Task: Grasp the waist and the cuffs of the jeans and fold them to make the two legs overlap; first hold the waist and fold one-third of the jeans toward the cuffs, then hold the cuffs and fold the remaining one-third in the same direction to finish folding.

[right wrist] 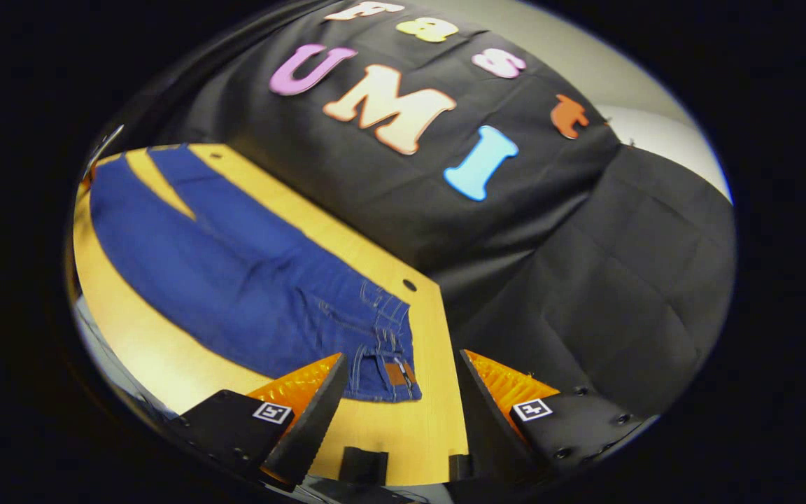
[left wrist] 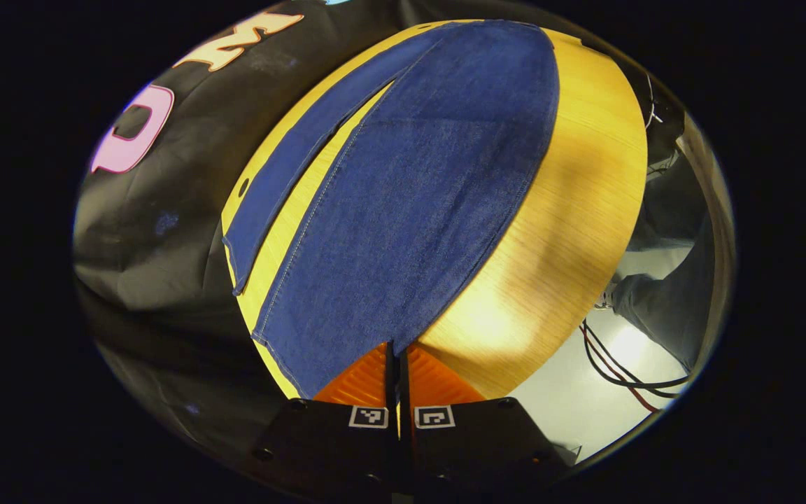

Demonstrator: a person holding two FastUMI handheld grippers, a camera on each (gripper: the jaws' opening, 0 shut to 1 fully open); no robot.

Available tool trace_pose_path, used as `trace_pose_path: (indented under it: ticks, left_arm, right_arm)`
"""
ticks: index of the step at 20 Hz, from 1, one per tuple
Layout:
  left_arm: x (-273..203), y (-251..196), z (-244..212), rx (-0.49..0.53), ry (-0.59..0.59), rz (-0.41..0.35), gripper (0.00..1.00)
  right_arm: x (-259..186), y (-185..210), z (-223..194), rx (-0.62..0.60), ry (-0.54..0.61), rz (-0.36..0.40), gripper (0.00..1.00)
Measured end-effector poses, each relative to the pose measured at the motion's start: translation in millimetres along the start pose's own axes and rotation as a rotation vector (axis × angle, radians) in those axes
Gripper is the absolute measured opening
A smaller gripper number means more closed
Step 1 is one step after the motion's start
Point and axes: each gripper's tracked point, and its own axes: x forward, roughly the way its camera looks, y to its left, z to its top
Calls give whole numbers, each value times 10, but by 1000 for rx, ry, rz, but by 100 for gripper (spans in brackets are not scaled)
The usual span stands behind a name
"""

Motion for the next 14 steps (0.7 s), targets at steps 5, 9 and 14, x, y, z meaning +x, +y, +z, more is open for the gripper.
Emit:
trace_pose_path:
  ticks: [5, 9, 14]
  left_arm:
    - [24, 17, -20, -26, 43, -4, 0]
    - [41, 22, -18, -27, 66, -5, 0]
    - [46, 30, -20, -32, 93, -4, 0]
  right_arm:
    - [363, 406, -455, -258, 62, 138, 100]
    - [613, 710, -589, -410, 48, 238, 100]
    - [828, 946, -594, -541, 31, 318, 93]
